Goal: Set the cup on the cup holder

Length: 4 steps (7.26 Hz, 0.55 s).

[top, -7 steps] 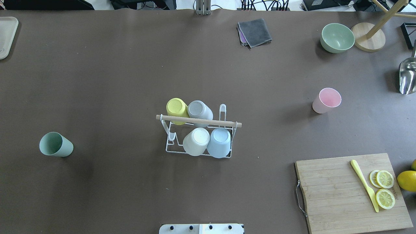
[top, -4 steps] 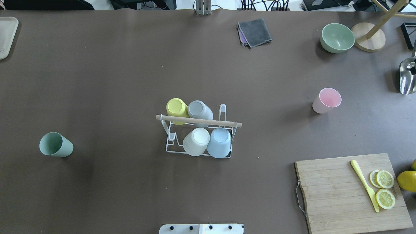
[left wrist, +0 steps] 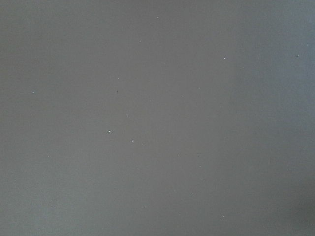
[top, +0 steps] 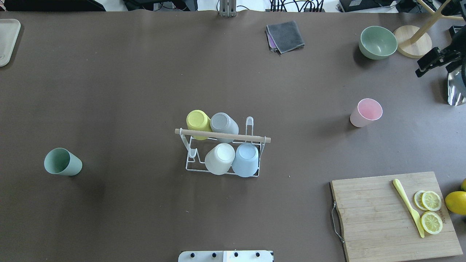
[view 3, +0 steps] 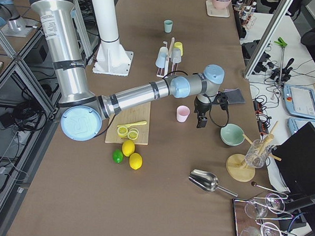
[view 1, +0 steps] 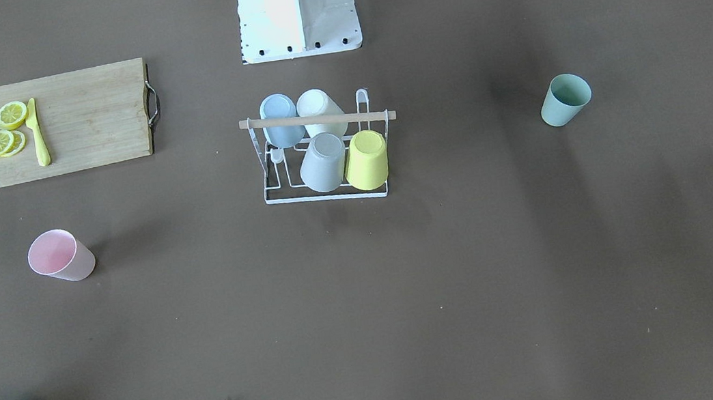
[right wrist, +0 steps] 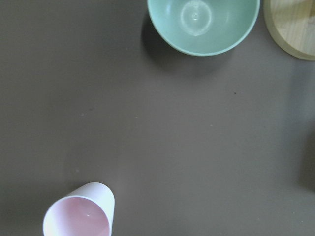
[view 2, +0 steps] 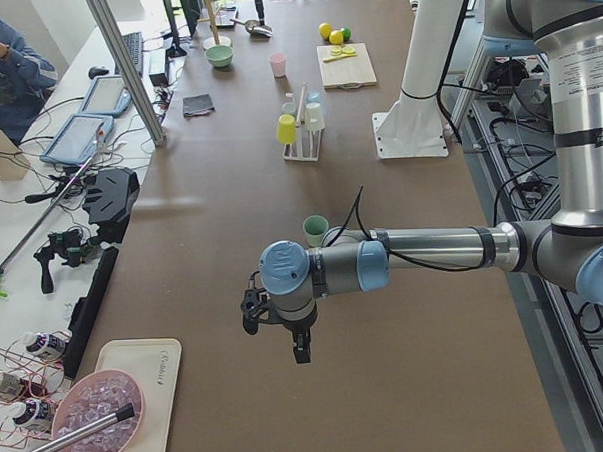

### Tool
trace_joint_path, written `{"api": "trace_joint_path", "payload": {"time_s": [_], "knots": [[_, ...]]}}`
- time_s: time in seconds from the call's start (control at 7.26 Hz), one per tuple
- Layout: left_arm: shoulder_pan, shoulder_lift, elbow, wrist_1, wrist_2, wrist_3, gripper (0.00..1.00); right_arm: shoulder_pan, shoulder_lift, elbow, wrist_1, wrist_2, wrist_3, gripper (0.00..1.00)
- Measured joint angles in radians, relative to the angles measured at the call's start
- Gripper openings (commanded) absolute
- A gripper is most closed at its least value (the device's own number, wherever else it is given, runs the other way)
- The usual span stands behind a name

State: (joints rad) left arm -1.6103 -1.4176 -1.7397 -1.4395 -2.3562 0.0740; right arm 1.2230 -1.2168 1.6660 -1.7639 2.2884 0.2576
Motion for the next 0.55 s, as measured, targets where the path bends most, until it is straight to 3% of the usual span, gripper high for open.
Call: {"api": "trace_joint_path", "payload": {"time_s": [0.55], "knots": [[0.020,-0.020,-0.021,0.000,-0.002,0.005,0.98,-0.105,0.149,-0.100,-0.134,0.004,-0.003,1.00]]}}
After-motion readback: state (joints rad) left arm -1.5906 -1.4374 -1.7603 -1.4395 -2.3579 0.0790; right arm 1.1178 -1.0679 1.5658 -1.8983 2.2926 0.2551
